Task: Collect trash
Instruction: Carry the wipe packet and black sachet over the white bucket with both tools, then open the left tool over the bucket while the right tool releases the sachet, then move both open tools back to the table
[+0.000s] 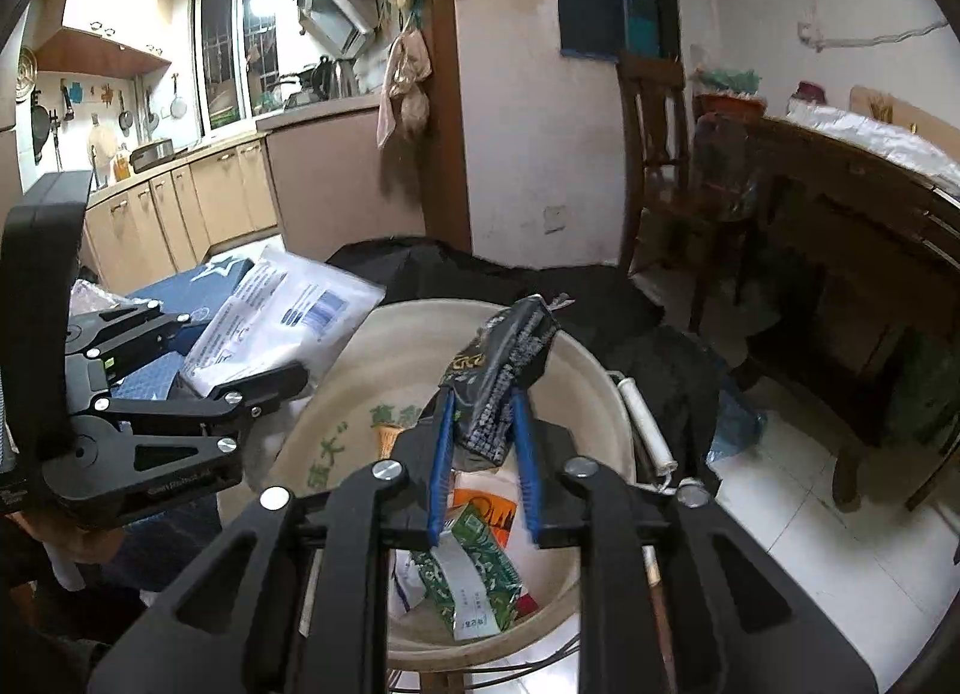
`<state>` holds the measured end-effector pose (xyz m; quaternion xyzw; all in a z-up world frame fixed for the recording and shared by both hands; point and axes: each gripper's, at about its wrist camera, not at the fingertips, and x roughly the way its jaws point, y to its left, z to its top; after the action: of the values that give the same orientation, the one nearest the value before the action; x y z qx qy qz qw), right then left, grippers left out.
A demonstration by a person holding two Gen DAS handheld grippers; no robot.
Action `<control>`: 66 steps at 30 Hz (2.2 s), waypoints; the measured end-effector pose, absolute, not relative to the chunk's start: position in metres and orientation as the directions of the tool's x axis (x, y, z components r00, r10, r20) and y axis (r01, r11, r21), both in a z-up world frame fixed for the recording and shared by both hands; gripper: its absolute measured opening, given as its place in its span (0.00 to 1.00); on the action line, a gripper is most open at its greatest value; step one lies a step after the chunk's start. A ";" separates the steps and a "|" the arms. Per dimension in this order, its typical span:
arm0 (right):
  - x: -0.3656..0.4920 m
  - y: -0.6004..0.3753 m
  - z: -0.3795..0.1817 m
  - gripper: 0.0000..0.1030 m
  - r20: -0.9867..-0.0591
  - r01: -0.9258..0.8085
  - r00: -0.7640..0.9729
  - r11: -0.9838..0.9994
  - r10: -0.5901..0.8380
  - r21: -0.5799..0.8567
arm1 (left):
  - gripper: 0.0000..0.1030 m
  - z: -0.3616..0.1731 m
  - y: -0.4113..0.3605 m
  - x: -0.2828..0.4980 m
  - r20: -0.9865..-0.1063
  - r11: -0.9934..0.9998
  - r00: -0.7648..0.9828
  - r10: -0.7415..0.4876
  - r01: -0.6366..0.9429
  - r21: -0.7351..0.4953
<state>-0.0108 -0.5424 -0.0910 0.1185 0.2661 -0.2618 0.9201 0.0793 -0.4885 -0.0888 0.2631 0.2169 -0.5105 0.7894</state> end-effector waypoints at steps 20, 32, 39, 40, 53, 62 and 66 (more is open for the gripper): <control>-0.010 -0.537 -0.085 0.54 -0.525 0.537 0.743 0.838 -0.415 0.098 | 0.60 -0.068 -0.470 0.090 -0.556 0.411 0.444 -0.702 0.891 0.193; 0.031 -0.501 -0.077 0.54 -0.503 0.460 0.783 0.885 -0.365 0.074 | 0.60 -0.058 -0.414 0.119 -0.516 0.549 0.584 -0.627 0.801 0.239; 0.077 -0.468 -0.072 0.54 -0.491 0.366 0.824 0.928 -0.285 0.076 | 0.60 -0.057 -0.358 0.153 -0.520 0.650 0.653 -0.551 0.726 0.223; 0.086 -0.462 -0.071 0.54 -0.491 0.348 0.828 0.934 -0.269 0.076 | 0.60 -0.057 -0.347 0.159 -0.524 0.667 0.662 -0.537 0.713 0.217; 0.175 -0.371 -0.074 0.54 -0.524 0.111 0.850 0.992 -0.064 0.059 | 0.60 -0.082 -0.191 0.240 -0.601 0.873 0.741 -0.300 0.467 0.141; 0.232 -0.305 -0.086 0.68 -0.564 -0.048 0.820 0.994 0.098 0.103 | 0.69 -0.085 -0.082 0.270 -0.612 0.964 0.777 -0.146 0.251 0.088; 0.258 -0.284 -0.094 0.74 -0.591 -0.088 0.793 0.988 0.146 0.126 | 0.75 -0.080 -0.041 0.282 -0.604 0.985 0.791 -0.099 0.163 0.052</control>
<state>0.2580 -0.2843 -0.0937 0.0459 0.3156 0.0616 0.9458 0.2817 -0.0414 -0.0802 0.0508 0.3157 -0.0695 0.9449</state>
